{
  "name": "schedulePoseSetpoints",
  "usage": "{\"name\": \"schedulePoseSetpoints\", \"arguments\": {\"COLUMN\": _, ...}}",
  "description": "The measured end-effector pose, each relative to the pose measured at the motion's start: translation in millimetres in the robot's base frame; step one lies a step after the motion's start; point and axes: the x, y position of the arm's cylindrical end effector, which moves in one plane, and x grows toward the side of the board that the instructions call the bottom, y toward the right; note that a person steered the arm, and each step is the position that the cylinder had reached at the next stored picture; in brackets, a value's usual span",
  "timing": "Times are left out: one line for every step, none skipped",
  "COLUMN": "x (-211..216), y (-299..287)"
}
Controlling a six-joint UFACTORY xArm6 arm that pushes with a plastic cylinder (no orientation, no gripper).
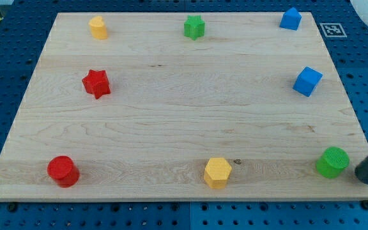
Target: Push the green circle slightly towards the top left a bit
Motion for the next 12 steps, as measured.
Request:
{"name": "schedulePoseSetpoints", "arguments": {"x": -1, "y": -15}}
{"name": "schedulePoseSetpoints", "arguments": {"x": -12, "y": -36}}
{"name": "schedulePoseSetpoints", "arguments": {"x": -12, "y": -37}}
{"name": "schedulePoseSetpoints", "arguments": {"x": -15, "y": -40}}
{"name": "schedulePoseSetpoints", "arguments": {"x": -20, "y": -43}}
{"name": "schedulePoseSetpoints", "arguments": {"x": -20, "y": -44}}
{"name": "schedulePoseSetpoints", "arguments": {"x": -21, "y": -49}}
{"name": "schedulePoseSetpoints", "arguments": {"x": -22, "y": -49}}
{"name": "schedulePoseSetpoints", "arguments": {"x": -23, "y": -49}}
{"name": "schedulePoseSetpoints", "arguments": {"x": -23, "y": -49}}
{"name": "schedulePoseSetpoints", "arguments": {"x": -32, "y": -48}}
{"name": "schedulePoseSetpoints", "arguments": {"x": -39, "y": -47}}
